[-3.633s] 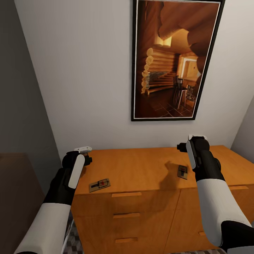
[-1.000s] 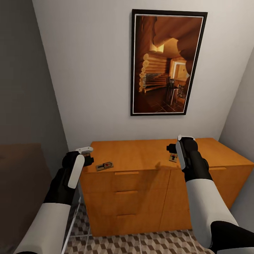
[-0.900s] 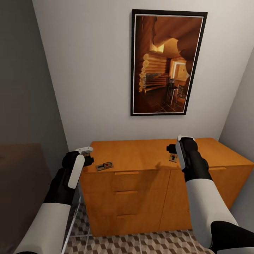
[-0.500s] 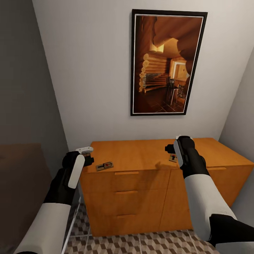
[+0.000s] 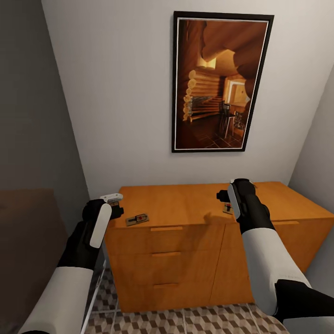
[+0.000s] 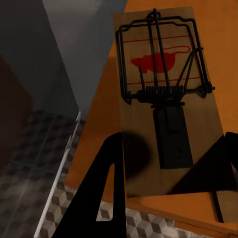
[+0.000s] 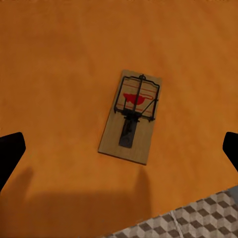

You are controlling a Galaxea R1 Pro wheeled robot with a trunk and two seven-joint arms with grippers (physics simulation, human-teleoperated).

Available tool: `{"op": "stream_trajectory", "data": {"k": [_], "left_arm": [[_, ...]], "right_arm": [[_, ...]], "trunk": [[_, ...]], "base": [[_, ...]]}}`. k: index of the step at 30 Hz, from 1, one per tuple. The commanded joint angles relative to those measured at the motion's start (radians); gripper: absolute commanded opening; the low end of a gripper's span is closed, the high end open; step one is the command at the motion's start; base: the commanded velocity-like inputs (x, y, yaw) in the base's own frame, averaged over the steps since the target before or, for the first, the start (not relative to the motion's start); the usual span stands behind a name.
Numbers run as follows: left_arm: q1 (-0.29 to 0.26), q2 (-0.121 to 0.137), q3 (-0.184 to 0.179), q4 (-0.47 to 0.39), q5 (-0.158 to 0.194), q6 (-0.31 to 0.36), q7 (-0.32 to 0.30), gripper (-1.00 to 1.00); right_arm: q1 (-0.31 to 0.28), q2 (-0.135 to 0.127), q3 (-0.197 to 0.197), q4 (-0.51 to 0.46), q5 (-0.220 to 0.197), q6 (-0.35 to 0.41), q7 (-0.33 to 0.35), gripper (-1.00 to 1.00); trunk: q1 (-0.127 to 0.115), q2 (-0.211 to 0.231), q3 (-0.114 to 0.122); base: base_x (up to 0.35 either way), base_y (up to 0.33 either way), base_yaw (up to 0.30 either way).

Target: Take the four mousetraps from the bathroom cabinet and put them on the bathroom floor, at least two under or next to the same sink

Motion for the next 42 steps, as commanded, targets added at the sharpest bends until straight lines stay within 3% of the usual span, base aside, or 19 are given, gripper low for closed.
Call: {"op": "stream_trajectory", "data": {"k": [1, 42], "left_arm": [[-0.001, -0.001, 0.001, -0.001, 0.009, 0.003, 0.008, -1.0], [-0.001, 0.001, 0.002, 0.001, 0.005, -0.001, 0.012, -1.0]], "right_arm": [[-0.001, 0.001, -0.003, -0.001, 0.007, 0.004, 0.004, 1.0], [-0.001, -0.003, -0.004, 0.008, 0.007, 0.004, 0.004, 1.0]], "trunk": [[0.0, -0.001, -0.001], [0.0, -0.001, -0.001]], "base": [[0.015, 0.0, 0.0], [0.03, 0.0, 0.0]]}}
